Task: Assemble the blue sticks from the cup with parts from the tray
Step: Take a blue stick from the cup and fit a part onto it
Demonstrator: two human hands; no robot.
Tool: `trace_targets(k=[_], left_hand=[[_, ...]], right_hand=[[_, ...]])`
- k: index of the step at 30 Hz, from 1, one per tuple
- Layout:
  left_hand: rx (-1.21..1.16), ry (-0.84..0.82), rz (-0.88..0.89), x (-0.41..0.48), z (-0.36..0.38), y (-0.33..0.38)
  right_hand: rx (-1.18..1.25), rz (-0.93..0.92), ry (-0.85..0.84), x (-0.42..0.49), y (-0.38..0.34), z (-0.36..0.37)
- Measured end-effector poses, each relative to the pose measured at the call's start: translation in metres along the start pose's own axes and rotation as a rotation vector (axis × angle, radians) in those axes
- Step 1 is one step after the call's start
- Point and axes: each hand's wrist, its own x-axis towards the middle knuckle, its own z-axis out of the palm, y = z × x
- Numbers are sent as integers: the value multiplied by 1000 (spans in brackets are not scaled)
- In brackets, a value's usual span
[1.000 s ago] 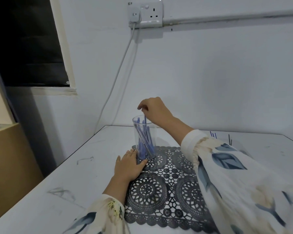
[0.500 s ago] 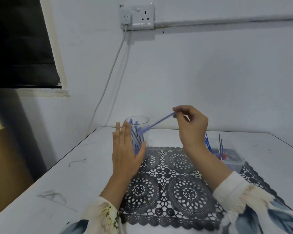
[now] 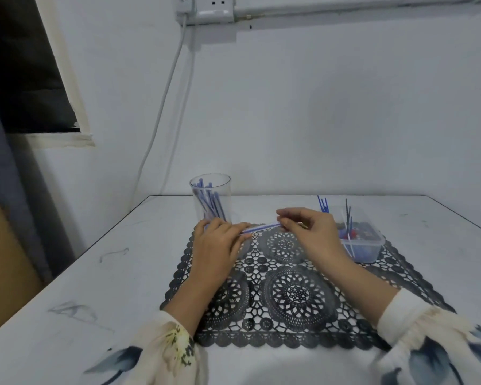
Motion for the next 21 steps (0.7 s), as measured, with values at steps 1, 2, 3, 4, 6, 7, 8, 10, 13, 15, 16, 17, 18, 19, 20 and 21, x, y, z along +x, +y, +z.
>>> trace_targets(k=[1,2,3,4,6,7,8,10,13,15,16,17,18,19,20,21], left_hand=[[16,-29,1,0,0,1],[30,-46,1,0,-1,1],[39,-53,4,0,-1,2],[42,-56,8,0,-2,2],[30,-78,38,0,-3,2],[20,-98,63,0,-3,1],[8,-119,85,-1,-3,1],[-26,-146,106,-2,-5,3],[-26,-153,114,-1,-4,2],[5,-157,113,0,-3,0],[22,-161,110,2,-3,0],[39,-175,106,1,-3,1],[54,-189,102,2,-5,3],[69,-197,102,2,-6,4],[86,-206,102,3,-7,6],[111,-219,101,4,-8,8]], right_hand=[[-106,-45,-39,-2,3,-3],[-212,-91,-76,-3,6,-5],[-310,-131,-109,-4,9,-7],[-399,-171,-133,-5,12,-8],[-535,-289,-138,-5,19,-12],[-587,-353,-132,-5,23,-14],[-642,-411,-132,-6,26,-15],[-741,-511,-157,-6,32,-17],[-805,-561,-196,-7,38,-14],[-829,-574,-198,-7,41,-12],[-841,-584,-193,-6,40,-13],[-846,-594,-191,-6,41,-12],[-849,-607,-191,-7,41,-12],[-857,-623,-195,-7,40,-12],[-870,-638,-201,-8,39,-12],[-883,-652,-206,-8,40,-12]])
